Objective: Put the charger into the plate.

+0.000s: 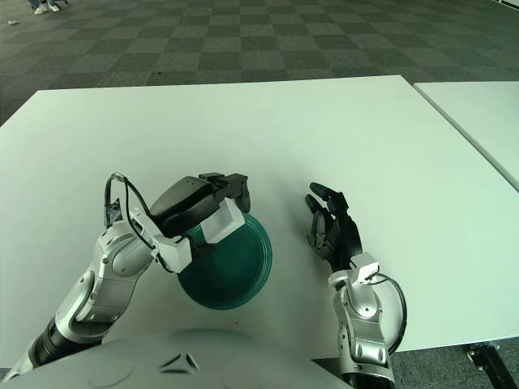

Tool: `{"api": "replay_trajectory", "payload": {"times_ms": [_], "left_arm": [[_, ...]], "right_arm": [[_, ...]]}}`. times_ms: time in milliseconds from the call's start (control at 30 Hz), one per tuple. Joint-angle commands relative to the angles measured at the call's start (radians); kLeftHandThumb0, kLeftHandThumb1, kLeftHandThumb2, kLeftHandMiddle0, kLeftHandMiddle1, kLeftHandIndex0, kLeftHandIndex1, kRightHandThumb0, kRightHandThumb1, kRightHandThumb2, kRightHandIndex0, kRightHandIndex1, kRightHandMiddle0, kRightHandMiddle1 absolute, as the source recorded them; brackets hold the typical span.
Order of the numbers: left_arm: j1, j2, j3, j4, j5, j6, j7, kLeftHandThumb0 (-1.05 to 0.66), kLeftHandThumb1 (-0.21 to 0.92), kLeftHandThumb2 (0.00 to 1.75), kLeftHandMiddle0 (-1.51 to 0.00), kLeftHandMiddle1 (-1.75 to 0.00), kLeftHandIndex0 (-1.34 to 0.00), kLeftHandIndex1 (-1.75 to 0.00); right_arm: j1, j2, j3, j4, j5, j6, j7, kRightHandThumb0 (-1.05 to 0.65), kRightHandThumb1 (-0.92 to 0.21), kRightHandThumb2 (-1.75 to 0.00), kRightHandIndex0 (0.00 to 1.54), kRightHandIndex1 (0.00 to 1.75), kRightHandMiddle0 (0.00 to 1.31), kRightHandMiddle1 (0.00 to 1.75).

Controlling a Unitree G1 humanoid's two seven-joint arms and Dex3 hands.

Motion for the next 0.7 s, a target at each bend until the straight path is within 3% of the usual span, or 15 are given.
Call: {"api": "replay_trajectory", "payload": {"times_ms": [0,133,200,333,467,533,567,667], "left_arm": [[0.014,0.013,0.003,0.03,-0.019,-0.03,0.025,-0.01,0.03,1.63,-0.83,-1.69,-0.61,-1.75],[0.016,0.016,0.002,0.057,-0.037,-0.05,0.027,-0.01,0.03,1.64,-0.81,-1.72,-0.61,-1.75],[0.016,0.02,0.003,0.066,-0.049,-0.057,0.02,-0.01,0.0,1.66,-0.84,-1.74,-0.67,-1.68],[0.013,0.033,0.004,0.079,-0.07,-0.065,0.005,-0.01,0.05,1.55,-0.81,-1.74,-0.72,-1.5],[0.007,0.049,0.004,0.087,-0.079,-0.06,-0.018,-0.01,0.31,1.31,-0.53,-1.75,-0.5,-1.7],[0.004,0.058,0.005,0.088,-0.08,-0.056,-0.033,-0.01,0.37,1.25,-0.47,-1.75,-0.45,-1.72],[0.002,0.062,0.005,0.088,-0.079,-0.054,-0.039,-0.15,0.48,1.11,-0.53,-1.75,-0.41,-1.73],[-0.005,0.081,0.004,0.086,-0.079,-0.047,-0.074,-0.31,0.65,0.88,-0.53,-1.75,-0.34,-1.74]], "right_arm": [[0.039,0.008,0.008,0.043,0.016,0.058,0.013,-0.72,-0.92,-0.77,0.29,0.11,0.0,0.82],[0.04,0.011,0.008,0.047,0.003,0.049,0.008,-0.72,-0.92,-0.77,0.28,0.11,0.0,0.81],[0.041,0.01,0.011,0.044,-0.003,0.049,0.008,-0.73,-0.92,-0.76,0.28,0.1,0.0,0.81],[0.045,0.007,0.019,0.035,-0.017,0.052,0.006,-0.75,-0.92,-0.77,0.26,0.09,0.0,0.8],[0.047,0.005,0.023,0.023,-0.031,0.058,0.0,-0.77,-0.92,-0.77,0.26,0.09,0.0,0.8],[0.049,0.005,0.025,0.021,-0.035,0.06,-0.003,-0.78,-0.92,-0.77,0.26,0.09,0.0,0.8],[0.049,0.005,0.026,0.02,-0.036,0.061,-0.003,-0.78,-0.92,-0.77,0.26,0.09,0.0,0.81],[0.048,0.006,0.026,0.02,-0.04,0.066,-0.005,-0.79,-0.92,-0.77,0.26,0.1,0.0,0.81]]}}
